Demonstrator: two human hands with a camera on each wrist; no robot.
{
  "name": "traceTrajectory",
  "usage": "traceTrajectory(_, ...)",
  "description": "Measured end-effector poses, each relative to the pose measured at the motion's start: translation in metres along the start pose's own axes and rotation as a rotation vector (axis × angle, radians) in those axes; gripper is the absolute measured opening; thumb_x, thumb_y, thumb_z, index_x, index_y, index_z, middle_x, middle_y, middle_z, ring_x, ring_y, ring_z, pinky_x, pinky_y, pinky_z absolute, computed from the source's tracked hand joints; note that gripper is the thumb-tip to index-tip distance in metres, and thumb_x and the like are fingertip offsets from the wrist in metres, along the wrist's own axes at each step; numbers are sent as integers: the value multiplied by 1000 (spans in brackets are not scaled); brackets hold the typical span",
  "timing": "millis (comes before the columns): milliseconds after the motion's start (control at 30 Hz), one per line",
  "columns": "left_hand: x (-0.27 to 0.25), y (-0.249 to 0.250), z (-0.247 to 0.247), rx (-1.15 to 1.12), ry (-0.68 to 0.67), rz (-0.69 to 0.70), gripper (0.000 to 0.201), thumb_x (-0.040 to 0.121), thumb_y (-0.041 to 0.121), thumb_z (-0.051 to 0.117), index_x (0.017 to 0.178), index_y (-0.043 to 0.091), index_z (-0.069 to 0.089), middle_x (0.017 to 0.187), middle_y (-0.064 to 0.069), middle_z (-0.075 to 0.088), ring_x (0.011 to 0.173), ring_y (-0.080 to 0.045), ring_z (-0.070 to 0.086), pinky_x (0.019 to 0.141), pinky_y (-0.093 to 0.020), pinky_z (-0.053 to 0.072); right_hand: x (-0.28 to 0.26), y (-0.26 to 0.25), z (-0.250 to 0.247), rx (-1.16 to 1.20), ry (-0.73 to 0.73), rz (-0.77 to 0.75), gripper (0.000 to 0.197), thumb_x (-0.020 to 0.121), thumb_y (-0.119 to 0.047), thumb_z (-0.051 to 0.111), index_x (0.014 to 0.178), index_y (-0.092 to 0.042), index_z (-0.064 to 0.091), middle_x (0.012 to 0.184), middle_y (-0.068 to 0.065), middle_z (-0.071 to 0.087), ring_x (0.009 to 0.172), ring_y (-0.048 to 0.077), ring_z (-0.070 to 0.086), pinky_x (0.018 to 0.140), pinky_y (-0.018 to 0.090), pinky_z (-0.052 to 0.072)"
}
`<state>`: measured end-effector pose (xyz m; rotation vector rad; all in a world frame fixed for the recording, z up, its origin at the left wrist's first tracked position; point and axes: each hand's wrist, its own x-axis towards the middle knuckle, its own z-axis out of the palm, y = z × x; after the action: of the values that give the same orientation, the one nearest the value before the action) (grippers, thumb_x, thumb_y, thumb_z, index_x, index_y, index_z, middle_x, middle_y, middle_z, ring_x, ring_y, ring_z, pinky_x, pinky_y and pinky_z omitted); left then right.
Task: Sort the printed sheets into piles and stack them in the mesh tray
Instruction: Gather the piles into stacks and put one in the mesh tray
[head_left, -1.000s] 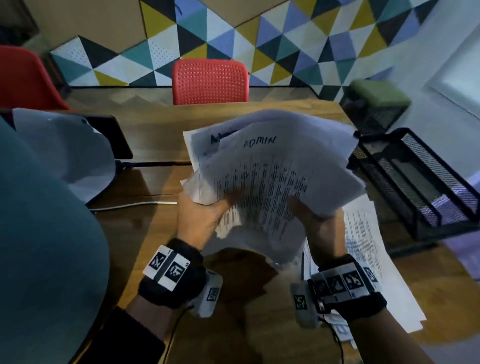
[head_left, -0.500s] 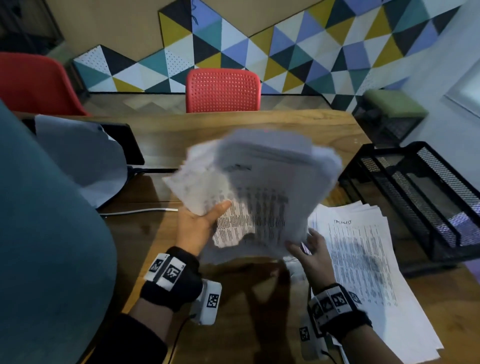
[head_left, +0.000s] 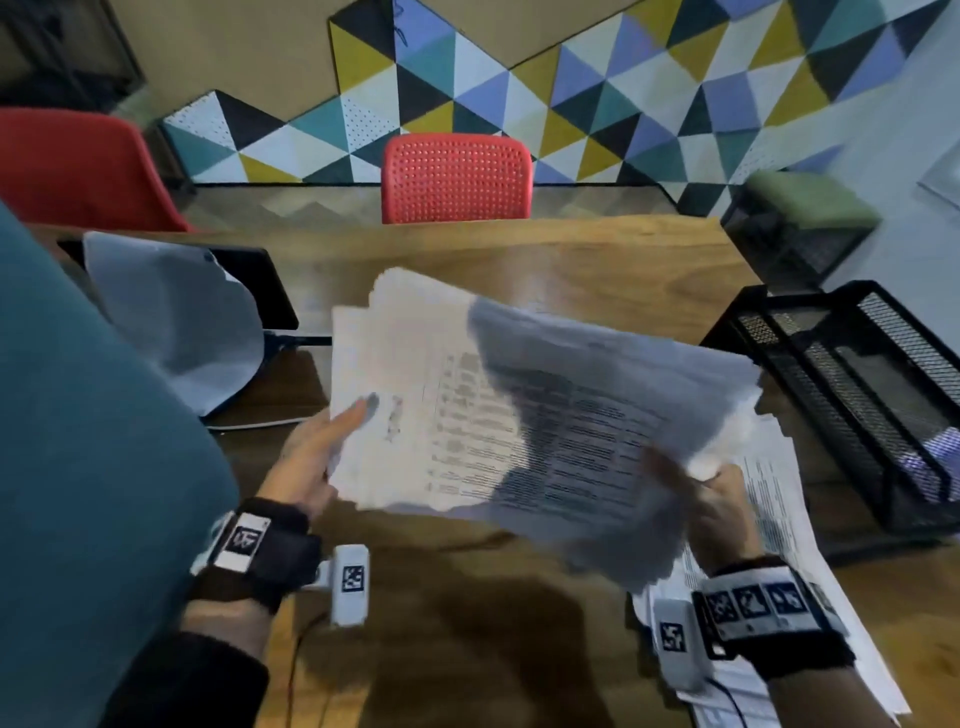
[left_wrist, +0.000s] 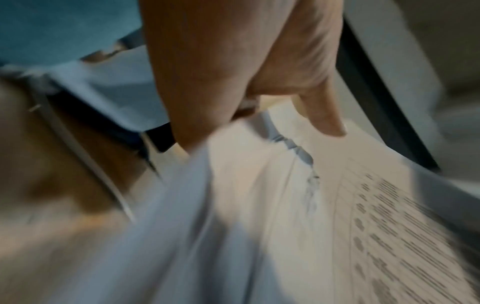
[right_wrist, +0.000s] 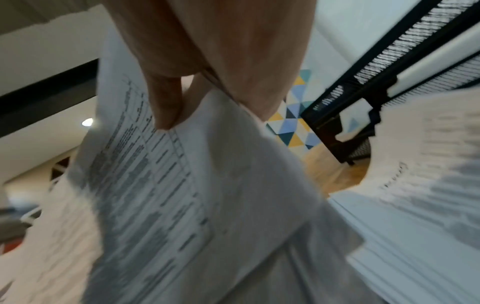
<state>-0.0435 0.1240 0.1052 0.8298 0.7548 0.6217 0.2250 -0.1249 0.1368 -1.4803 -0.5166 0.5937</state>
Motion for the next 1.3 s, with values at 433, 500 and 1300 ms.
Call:
traceTrajectory(433, -6, -26, 29, 259, 246, 277, 32, 75, 14, 80, 105, 19, 72, 96, 7, 78, 93, -7, 73, 77, -19, 58, 7, 40, 10, -217, 16, -231, 61, 79, 3, 71, 134, -9, 46, 111, 4, 63, 98, 8, 67, 80, 20, 56)
traceTrajectory(500, 1, -21, 38, 208, 297, 277, 32, 71, 37, 80, 98, 23, 73, 94, 5, 78, 92, -12, 73, 81, -26, 57, 12, 36, 16, -374, 56, -310, 50, 85, -7, 69, 131, -13, 51, 107, -7, 60, 90, -1, 65, 70, 15, 55)
traceTrajectory(1300, 37, -34, 44, 503, 354, 176, 56, 60, 47, 91, 105, 26, 64, 99, 6, 74, 97, -13, 69, 87, -36, 55, 3, 79, -22, -823, -94, -479, 62, 67, 11, 78, 119, -16, 57, 103, -12, 62, 89, -10, 57, 70, -1, 42)
